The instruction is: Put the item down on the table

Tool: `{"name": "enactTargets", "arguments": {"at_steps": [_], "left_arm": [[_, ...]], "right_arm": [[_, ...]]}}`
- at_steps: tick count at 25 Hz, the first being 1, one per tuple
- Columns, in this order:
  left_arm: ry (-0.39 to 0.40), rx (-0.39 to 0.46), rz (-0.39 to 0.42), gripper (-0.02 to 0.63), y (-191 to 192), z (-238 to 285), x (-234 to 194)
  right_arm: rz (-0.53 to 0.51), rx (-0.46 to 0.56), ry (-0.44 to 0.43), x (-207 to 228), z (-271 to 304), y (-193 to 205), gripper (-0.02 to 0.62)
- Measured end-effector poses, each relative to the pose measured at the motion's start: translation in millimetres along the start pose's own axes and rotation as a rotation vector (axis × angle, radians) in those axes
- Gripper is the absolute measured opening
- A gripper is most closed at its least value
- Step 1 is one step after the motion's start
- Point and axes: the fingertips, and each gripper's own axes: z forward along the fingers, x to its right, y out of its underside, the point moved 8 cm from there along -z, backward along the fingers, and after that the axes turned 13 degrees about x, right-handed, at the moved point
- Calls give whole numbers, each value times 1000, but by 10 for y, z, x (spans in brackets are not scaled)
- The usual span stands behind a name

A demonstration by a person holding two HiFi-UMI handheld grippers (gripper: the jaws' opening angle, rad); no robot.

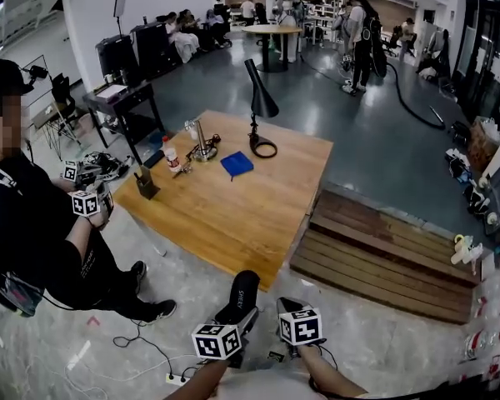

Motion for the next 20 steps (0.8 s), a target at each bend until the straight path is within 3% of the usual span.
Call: {"name": "enactTargets", "arguments": {"at_steps": [6,20], "left_arm": [[-14,14,-7,324,-105,396,99],[-5,-35,2,324,-388,748,-154]], "right_arm": [[9,-13,-9,379,217,-179,3],[40,-39,5,416,568,-384,3]]}}
